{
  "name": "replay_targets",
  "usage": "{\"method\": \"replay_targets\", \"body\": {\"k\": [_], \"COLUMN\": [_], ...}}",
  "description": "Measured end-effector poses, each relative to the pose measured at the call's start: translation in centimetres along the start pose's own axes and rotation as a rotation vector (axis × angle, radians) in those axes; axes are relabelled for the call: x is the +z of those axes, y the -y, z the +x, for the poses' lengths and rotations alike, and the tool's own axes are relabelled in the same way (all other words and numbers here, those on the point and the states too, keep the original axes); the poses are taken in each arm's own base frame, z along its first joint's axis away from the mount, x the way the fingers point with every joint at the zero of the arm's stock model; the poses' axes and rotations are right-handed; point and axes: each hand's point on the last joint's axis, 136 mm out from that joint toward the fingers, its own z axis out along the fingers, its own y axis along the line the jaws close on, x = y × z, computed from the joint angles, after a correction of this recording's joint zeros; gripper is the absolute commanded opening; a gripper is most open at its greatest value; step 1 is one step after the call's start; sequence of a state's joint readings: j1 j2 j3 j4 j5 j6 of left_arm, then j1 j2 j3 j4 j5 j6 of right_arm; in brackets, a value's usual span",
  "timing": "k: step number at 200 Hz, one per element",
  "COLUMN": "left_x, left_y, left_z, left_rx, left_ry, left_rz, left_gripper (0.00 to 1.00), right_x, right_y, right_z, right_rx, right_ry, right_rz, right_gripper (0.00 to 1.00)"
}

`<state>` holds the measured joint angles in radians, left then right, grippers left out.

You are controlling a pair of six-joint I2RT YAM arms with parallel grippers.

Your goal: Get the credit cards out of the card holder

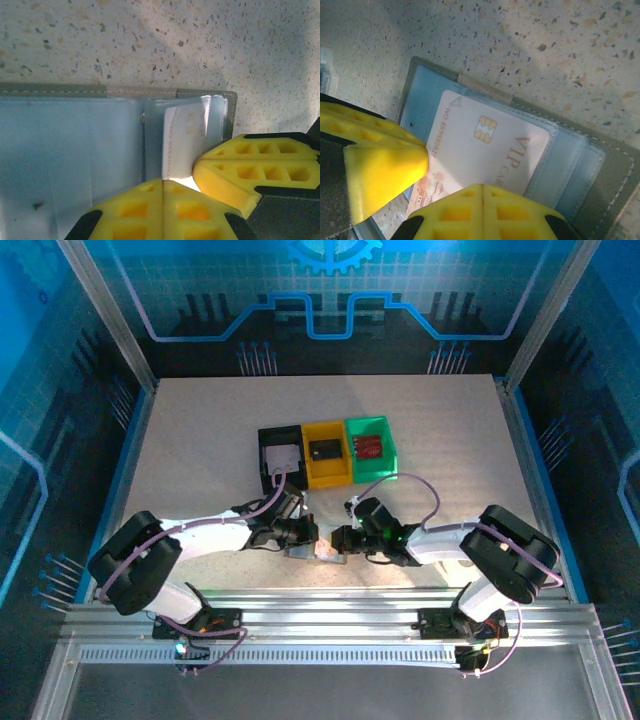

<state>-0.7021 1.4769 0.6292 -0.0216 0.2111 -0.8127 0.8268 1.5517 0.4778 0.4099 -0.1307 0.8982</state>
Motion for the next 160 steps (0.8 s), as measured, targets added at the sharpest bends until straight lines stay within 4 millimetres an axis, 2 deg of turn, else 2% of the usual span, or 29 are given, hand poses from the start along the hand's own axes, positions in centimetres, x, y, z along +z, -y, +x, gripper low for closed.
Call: {"method": "replay_targets", "body": {"k": [63, 160], "left_x": [0.0, -0.5], "left_y": [-0.5, -1.0], "left_z": [-0.1, -0.6], "left_rx": [0.0, -0.011], "left_ry": [0.012, 0.028], "left_rz": [-0.021, -0.038], "left_gripper": [0.0, 0.0], "right_x": [-0.5, -0.4], "right_y": [1.4, 1.4], "right_z": [-0.6, -0.7], "right_rx": [0.03, 0.035], "right_ry": [0.081, 0.091], "right_rz": [0.046, 0.042], "right_gripper": [0.0, 0.0]}}
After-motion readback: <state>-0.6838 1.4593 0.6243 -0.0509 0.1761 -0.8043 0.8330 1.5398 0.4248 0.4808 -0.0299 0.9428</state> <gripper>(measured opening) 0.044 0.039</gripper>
